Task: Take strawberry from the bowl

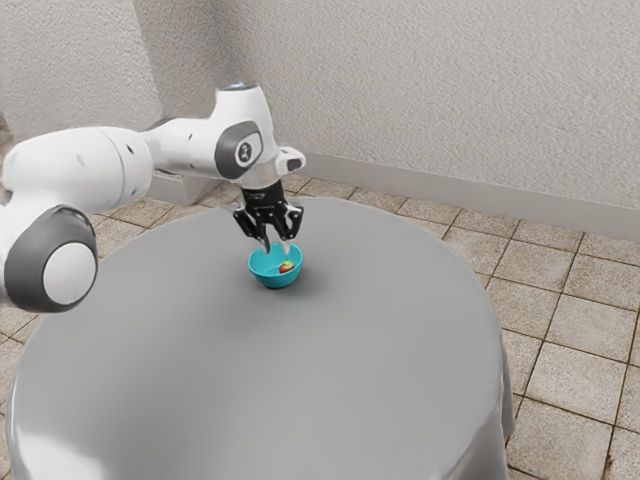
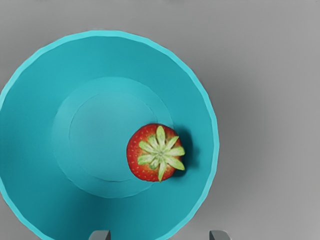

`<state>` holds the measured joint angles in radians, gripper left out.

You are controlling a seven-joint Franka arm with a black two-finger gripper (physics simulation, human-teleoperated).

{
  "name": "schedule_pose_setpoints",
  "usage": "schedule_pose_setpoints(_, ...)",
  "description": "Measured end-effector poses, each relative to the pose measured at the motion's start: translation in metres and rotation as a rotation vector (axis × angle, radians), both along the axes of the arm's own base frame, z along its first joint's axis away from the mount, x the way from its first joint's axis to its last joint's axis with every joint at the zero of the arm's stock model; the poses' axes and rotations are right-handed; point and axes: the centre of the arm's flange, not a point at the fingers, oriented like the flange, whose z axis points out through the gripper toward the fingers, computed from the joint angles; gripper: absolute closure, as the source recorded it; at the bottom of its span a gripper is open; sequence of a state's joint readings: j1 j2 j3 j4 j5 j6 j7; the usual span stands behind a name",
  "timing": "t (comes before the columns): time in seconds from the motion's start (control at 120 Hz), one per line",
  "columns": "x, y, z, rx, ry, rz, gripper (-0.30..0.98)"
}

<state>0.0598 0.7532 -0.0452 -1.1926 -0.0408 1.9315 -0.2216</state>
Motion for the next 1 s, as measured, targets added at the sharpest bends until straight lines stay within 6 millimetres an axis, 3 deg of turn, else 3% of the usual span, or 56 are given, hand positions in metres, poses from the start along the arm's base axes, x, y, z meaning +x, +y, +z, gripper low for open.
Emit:
schedule_pose_setpoints(0.175, 0.008, 0.008, -0.017, 0.010, -0.011, 0.019, 0.48)
schedule_pose_setpoints(0.625, 0.021, 0.008, -0.054, 0.005, -0.026, 0.037, 0.47)
schedule_pose_setpoints(1.0, 0.027, 0.009, -0.064, 0.006, -0.040, 0.047, 0.47)
